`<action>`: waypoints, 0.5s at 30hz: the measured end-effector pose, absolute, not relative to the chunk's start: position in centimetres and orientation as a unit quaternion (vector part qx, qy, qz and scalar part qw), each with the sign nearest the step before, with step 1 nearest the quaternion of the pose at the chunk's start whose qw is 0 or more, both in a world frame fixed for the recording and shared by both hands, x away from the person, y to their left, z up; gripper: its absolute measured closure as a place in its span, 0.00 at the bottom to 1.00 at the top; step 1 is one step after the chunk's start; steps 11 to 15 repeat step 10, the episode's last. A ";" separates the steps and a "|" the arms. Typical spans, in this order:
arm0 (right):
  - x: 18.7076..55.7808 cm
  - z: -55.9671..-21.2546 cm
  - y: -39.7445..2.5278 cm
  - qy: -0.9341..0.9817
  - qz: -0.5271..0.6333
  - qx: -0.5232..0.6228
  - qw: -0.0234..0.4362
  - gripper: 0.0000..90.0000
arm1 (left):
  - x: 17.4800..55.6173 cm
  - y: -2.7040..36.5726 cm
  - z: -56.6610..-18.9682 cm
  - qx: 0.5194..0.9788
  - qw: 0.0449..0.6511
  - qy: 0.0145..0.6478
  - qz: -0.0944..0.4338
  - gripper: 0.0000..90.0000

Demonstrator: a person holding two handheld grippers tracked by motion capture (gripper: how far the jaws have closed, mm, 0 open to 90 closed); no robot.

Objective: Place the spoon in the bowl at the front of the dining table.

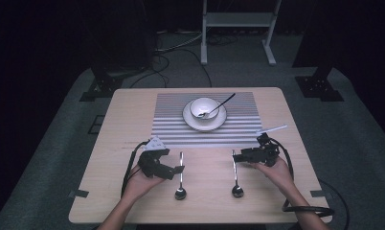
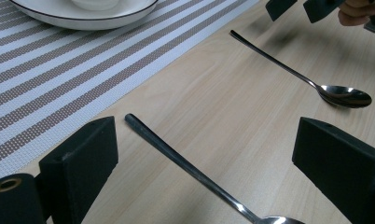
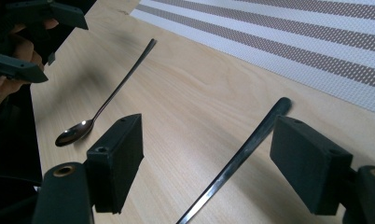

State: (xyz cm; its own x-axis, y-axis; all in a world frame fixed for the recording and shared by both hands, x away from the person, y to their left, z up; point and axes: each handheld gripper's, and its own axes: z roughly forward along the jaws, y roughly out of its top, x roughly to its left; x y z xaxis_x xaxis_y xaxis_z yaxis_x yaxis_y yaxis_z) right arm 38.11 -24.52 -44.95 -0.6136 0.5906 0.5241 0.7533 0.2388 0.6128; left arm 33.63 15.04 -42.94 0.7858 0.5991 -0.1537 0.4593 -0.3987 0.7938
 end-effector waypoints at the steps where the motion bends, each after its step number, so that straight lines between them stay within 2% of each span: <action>1: 38.0 -45.0 -24.5 -0.782 -0.443 -0.429 0.093 0.27 | 33.6 15.0 -43.0 0.833 0.446 0.318 0.079 0.06; 15: 36.7 -45.3 -24.5 -0.785 -0.443 -0.424 0.090 0.27 | 33.7 15.0 -43.0 0.834 0.441 0.320 0.083 0.05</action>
